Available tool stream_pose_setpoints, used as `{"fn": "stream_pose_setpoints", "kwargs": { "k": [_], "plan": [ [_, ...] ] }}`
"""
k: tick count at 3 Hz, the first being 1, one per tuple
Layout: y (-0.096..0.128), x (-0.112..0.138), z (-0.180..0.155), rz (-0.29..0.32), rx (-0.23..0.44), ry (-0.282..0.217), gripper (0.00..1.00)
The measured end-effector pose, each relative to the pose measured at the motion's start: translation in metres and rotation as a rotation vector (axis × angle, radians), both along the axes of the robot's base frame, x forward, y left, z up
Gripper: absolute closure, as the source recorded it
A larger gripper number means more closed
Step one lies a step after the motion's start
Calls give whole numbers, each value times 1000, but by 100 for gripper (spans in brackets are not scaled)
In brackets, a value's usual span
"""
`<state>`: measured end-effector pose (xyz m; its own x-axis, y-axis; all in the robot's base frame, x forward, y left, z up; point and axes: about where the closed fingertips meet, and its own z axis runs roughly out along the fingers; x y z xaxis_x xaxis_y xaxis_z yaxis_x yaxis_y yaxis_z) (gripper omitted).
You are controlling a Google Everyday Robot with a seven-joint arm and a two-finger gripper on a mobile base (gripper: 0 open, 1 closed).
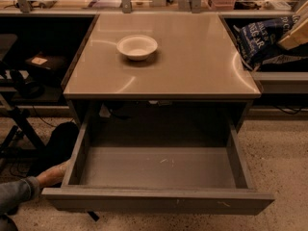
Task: Place blue chip bag into top drawer
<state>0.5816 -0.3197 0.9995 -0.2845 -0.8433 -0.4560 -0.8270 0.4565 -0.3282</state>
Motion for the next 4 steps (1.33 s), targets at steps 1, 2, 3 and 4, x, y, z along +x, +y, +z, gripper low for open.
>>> {"fn": "stream_pose_setpoints", "kwargs": {
  "k": [1, 2, 3, 4],
  "plan": [
    [2, -26, -1, 13, -11, 4, 100],
    [14, -90, 35, 15, -12, -116, 100],
    [50, -129, 19, 71, 32, -148, 100],
    [55, -139, -19, 75, 44, -72, 100]
  ]
}}
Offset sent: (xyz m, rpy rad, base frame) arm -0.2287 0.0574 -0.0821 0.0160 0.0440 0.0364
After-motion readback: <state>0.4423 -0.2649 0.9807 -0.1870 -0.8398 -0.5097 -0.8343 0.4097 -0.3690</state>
